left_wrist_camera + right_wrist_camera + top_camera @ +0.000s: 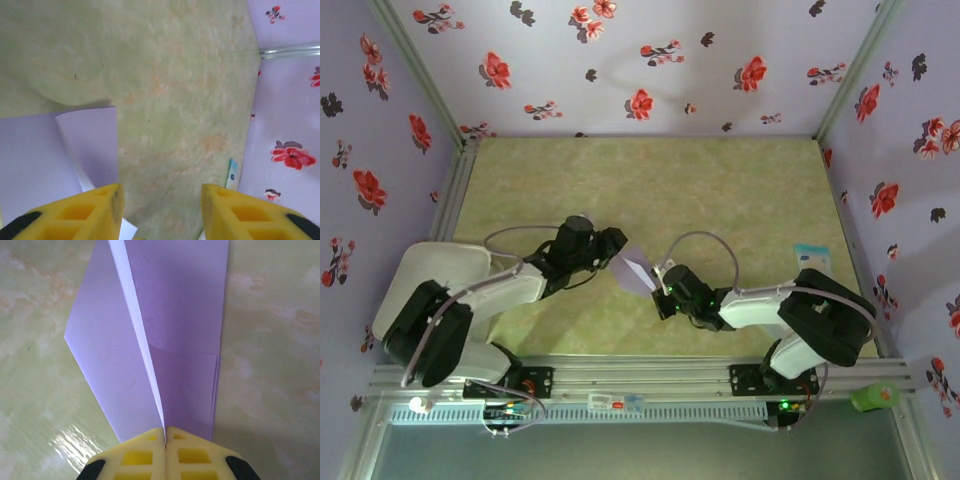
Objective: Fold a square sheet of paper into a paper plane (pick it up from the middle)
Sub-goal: Fourth fold the wing at the center of the table.
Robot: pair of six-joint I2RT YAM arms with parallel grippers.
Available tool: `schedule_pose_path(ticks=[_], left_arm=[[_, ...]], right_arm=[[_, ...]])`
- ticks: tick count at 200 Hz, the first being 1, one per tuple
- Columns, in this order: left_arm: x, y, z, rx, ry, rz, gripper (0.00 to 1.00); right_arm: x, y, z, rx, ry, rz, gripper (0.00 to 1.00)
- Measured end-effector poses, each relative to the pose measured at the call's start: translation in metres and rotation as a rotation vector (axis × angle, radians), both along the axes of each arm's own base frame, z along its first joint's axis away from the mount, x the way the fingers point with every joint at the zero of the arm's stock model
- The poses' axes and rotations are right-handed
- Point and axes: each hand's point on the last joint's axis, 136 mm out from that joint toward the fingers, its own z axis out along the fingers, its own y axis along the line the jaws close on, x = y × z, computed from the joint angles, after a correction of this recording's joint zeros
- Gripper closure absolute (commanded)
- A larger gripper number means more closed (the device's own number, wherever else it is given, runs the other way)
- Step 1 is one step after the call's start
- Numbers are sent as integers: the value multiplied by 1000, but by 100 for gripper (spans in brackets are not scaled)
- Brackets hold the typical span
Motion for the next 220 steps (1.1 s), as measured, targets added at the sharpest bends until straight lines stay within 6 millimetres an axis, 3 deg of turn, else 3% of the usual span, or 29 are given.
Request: schedule_pose_path(ticks=[20, 61, 130, 177, 220], left_arm=[[-1, 9, 4, 17, -16, 18, 55], [-8, 17, -10, 65, 12, 19, 61], [-12, 8, -32, 93, 51, -49, 74], [-12, 3, -34, 79, 54, -68, 76], [-10, 3, -32, 73, 42, -68, 76]], right_arm=[[1, 4, 1, 39, 43, -6, 95], [2, 13, 2, 104, 131, -8, 94], [2, 45, 12, 172, 291, 47, 94], [-1, 42, 0, 190, 400, 15, 94], [-1, 48, 0, 226, 468, 3, 95]])
